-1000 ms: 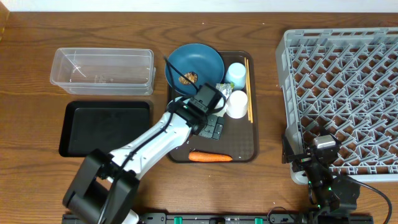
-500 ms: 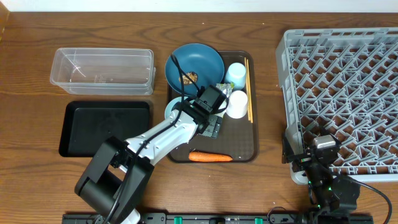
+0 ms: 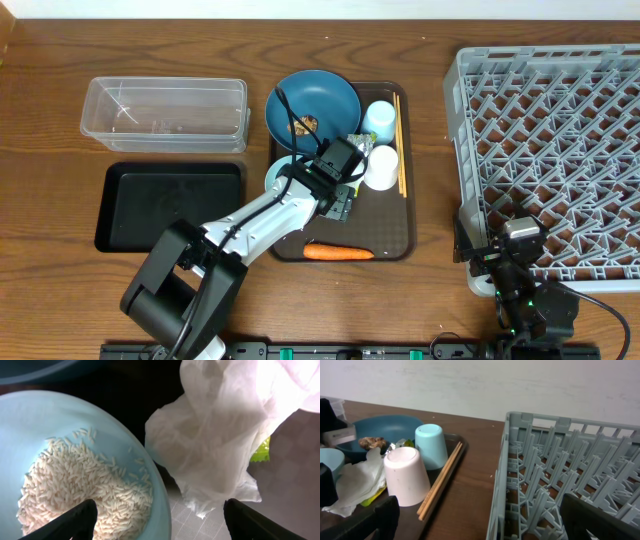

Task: Sort waste into correct bins and load items into the dishwasher rack
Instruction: 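Lower the left gripper and grasp the rim of the light-blue bowl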

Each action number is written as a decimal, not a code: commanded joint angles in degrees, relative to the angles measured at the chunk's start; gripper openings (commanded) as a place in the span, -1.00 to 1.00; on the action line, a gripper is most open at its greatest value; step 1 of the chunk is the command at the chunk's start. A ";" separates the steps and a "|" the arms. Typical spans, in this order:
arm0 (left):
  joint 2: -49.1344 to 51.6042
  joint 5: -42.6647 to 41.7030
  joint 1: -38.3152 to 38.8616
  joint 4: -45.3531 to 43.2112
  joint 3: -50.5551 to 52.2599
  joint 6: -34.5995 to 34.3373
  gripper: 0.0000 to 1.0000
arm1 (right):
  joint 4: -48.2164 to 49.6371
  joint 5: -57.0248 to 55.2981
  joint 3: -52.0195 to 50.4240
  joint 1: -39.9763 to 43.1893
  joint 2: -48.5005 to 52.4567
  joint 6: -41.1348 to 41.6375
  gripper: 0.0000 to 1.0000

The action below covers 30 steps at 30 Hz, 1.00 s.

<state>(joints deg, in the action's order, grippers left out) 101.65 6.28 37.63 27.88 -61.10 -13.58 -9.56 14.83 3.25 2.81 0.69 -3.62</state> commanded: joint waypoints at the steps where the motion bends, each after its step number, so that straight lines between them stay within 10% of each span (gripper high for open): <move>1: 0.28 0.85 0.07 0.72 0.66 0.48 0.61 | -0.07 0.22 -0.20 0.22 -0.20 -0.74 0.99; 30: 2.10 0.87 0.07 0.11 0.96 3.10 0.28 | -0.07 0.22 -0.20 0.22 -0.20 -0.74 0.99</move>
<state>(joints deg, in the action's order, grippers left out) 102.76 6.42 37.63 28.03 -61.08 -11.55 -9.56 14.83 3.25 2.81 0.69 -3.62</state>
